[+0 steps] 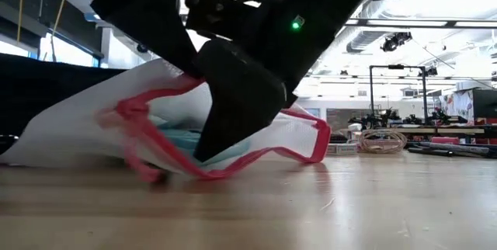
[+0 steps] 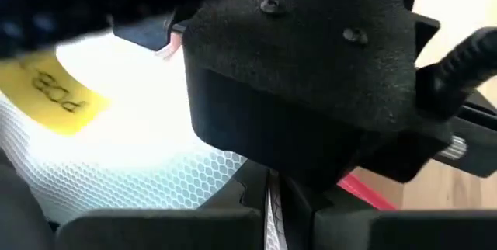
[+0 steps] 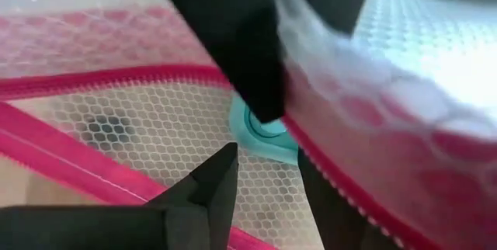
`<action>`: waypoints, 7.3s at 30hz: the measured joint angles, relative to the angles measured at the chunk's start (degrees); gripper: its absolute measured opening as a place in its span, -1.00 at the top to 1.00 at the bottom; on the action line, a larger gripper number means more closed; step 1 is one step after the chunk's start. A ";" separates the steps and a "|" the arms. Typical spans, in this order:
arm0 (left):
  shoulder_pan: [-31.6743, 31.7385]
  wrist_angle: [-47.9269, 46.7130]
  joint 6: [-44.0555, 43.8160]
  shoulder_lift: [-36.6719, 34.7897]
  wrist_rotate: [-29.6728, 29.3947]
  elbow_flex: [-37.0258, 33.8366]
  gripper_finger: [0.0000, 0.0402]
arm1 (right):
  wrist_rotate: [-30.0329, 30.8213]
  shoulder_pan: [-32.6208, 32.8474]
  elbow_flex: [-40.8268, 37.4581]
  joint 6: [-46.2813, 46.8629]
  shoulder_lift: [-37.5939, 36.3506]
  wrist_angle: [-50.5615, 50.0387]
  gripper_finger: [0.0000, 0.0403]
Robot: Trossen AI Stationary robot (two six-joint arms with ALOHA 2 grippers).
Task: Unpack backpack
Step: Put the blue calculator into the pink zip bag, then put the black pen into the pink zip bag
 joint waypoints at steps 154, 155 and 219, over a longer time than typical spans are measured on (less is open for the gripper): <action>-0.24 7.98 -0.20 -0.02 -1.11 0.20 1.00 | -9.06 12.97 -30.53 56.05 -34.87 -6.95 0.99; -0.24 7.99 -0.20 -0.02 -1.13 0.20 1.00 | -8.81 12.00 -28.63 54.10 -33.09 -6.96 0.99; -0.30 7.64 -0.22 -0.02 -1.97 0.20 1.00 | -5.19 19.71 -16.77 62.26 -25.24 -20.46 1.00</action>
